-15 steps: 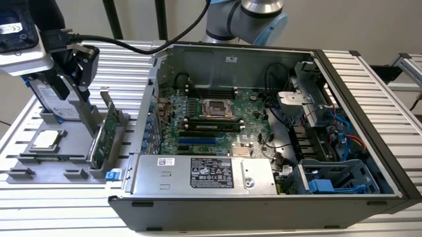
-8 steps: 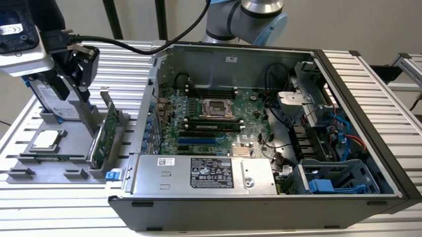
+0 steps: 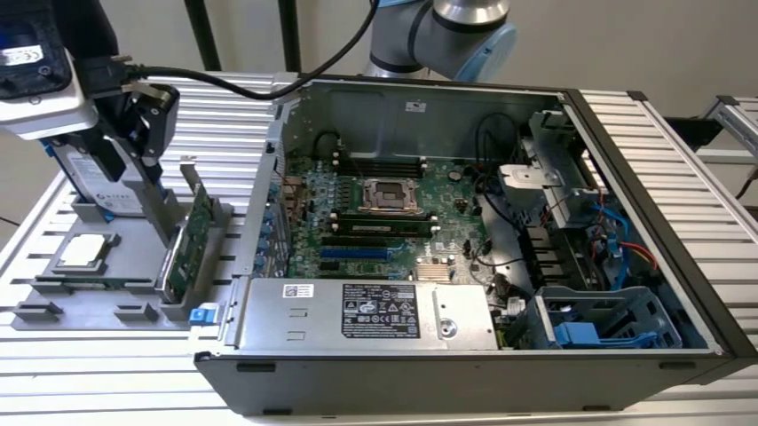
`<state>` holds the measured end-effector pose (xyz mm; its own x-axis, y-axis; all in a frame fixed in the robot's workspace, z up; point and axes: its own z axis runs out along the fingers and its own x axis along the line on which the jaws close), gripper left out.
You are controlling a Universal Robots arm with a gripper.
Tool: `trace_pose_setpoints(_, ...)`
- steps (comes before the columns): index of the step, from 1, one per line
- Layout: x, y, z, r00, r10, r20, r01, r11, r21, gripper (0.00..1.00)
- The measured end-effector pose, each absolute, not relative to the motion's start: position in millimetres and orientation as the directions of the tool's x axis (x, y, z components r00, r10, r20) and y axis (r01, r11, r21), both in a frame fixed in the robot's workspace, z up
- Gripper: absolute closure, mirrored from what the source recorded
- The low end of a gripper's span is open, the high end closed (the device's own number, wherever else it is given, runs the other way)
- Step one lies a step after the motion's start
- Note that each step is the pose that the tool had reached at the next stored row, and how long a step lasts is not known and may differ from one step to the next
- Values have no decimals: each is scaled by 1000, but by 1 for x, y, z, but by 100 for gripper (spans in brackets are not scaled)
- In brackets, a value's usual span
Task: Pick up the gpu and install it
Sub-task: 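Pick up the gpu and move the gpu toward the slot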
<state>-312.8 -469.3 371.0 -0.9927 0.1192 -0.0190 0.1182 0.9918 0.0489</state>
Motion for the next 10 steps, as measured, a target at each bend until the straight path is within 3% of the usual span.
trace_pose_setpoints(10,-313,-469,364,-993,119,-19,118,992,49,0)
